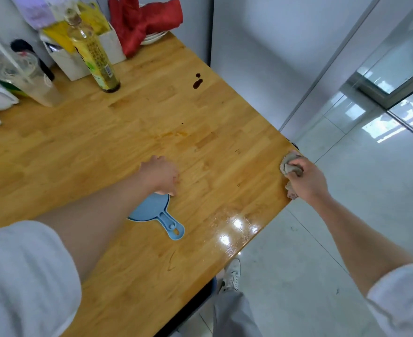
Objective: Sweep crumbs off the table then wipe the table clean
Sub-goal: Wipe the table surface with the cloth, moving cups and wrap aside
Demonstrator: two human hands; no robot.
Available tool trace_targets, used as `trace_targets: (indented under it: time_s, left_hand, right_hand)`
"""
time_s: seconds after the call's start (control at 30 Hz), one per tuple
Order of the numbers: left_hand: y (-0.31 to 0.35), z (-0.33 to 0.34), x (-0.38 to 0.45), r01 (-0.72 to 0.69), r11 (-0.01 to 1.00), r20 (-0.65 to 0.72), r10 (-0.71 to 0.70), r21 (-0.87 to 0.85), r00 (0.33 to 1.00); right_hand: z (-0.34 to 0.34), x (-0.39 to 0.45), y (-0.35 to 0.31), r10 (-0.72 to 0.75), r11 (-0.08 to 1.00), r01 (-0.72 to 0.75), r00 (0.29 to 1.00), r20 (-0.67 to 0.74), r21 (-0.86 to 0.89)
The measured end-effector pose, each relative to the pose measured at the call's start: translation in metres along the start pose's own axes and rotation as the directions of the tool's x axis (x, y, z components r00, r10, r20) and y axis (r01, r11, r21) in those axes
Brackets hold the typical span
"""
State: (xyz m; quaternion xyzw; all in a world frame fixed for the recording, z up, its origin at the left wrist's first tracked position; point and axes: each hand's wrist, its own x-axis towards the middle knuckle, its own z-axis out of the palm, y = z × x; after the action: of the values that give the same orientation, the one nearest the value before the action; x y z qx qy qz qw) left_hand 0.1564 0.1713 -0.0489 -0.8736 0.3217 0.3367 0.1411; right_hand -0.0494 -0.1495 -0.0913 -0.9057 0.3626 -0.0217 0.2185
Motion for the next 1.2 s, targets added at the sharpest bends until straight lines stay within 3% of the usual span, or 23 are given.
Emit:
trace_targets:
  time_s: [0.07, 0.13, 0.23, 0.3, 0.37, 0.43, 0.5, 0.6, 0.67, 0.73, 0.8, 0.87, 0.9, 0.93, 1.0, 1.07, 1.1, 1.13, 1.2]
  left_hand:
    - [-0.004, 0.002, -0.002, -0.005, 0.999, -0.003, 0.005, 0.052, 1.0]
    - [-0.007, 0.006, -0.005, -0.012, 0.998, -0.029, 0.014, 0.058, 0.999]
    - [-0.006, 0.008, -0.004, -0.024, 0.998, -0.04, 0.026, 0.051, 0.999]
    - [-0.006, 0.008, -0.005, -0.036, 0.999, -0.028, 0.037, 0.034, 0.999]
    - [-0.007, 0.008, -0.005, -0.044, 0.999, -0.026, 0.044, 0.015, 0.999]
    - [-0.009, 0.01, -0.004, -0.046, 0.999, -0.023, 0.047, 0.008, 0.999]
    - [-0.008, 0.007, -0.002, -0.045, 0.999, 0.002, 0.045, 0.016, 0.999]
    - [-0.004, 0.001, 0.008, -0.027, 0.997, 0.073, 0.022, 0.068, 0.997]
    - [-0.006, -0.006, 0.017, -0.028, 1.0, 0.001, 0.028, -0.011, 1.0]
    - [-0.011, -0.016, 0.033, 0.008, 0.98, -0.151, -0.038, -0.199, 0.988]
    - [-0.013, -0.023, 0.044, 0.086, 0.94, -0.18, -0.153, -0.331, 0.972]
    - [-0.022, -0.025, 0.051, 0.191, 0.897, -0.107, -0.252, -0.399, 0.962]
    - [-0.03, -0.024, 0.058, 0.229, 0.879, -0.064, -0.28, -0.417, 0.958]
    - [-0.04, -0.02, 0.064, 0.261, 0.87, -0.034, -0.302, -0.417, 0.953]
    - [-0.059, -0.017, 0.072, 0.311, 0.848, 0.012, -0.339, -0.428, 0.941]
    - [-0.073, -0.02, 0.073, 0.376, 0.799, 0.04, -0.406, -0.47, 0.913]
    - [-0.077, -0.024, 0.071, 0.403, 0.773, 0.054, -0.435, -0.489, 0.899]
    - [-0.08, -0.025, 0.07, 0.423, 0.753, 0.073, -0.451, -0.504, 0.889]
    - [-0.085, -0.027, 0.073, 0.438, 0.732, 0.106, -0.453, -0.521, 0.885]
  right_hand:
    - [0.007, -0.008, -0.01, 0.044, 0.998, -0.041, 0.998, -0.048, 0.055]
    - [0.022, -0.027, -0.029, -0.064, 0.993, 0.067, 0.997, -0.036, 0.1]
    - [0.05, -0.074, -0.071, -0.337, 0.94, 0.309, 0.91, 0.243, 0.145]
    - [0.053, -0.084, -0.071, -0.396, 0.918, 0.368, 0.869, 0.295, 0.15]
    - [0.034, -0.064, -0.06, -0.263, 0.956, 0.224, 0.942, 0.211, 0.191]
    - [0.01, -0.032, -0.038, -0.008, 0.977, -0.007, 0.998, 0.067, 0.212]
    - [0.0, -0.012, -0.023, 0.206, 0.962, -0.2, 0.978, -0.015, 0.188]
    - [0.013, -0.008, -0.033, 0.241, 0.956, -0.225, 0.968, -0.066, 0.189]
    - [0.029, -0.019, -0.057, 0.114, 0.982, -0.103, 0.992, -0.061, 0.159]
    - [0.046, -0.023, -0.092, -0.138, 0.976, 0.126, 0.989, 0.06, 0.176]
    - [0.06, -0.026, -0.118, -0.404, 0.909, 0.368, 0.893, 0.197, 0.198]
    - [0.058, -0.009, -0.119, -0.539, 0.842, 0.491, 0.777, 0.324, 0.223]
    - [0.048, 0.011, -0.114, -0.52, 0.854, 0.47, 0.781, 0.345, 0.224]
    - [0.035, 0.032, -0.104, -0.444, 0.895, 0.392, 0.834, 0.327, 0.215]
    - [0.007, 0.078, -0.08, -0.165, 0.974, 0.134, 0.973, 0.163, 0.182]
    - [-0.003, 0.104, -0.068, 0.078, 0.985, -0.086, 0.995, 0.059, 0.151]
    - [0.002, 0.103, -0.074, 0.129, 0.982, -0.137, 0.989, 0.07, 0.131]
    - [0.013, 0.095, -0.085, 0.118, 0.985, -0.129, 0.988, 0.098, 0.118]
    - [0.048, 0.065, -0.113, -0.117, 0.983, 0.091, 0.98, 0.161, 0.161]
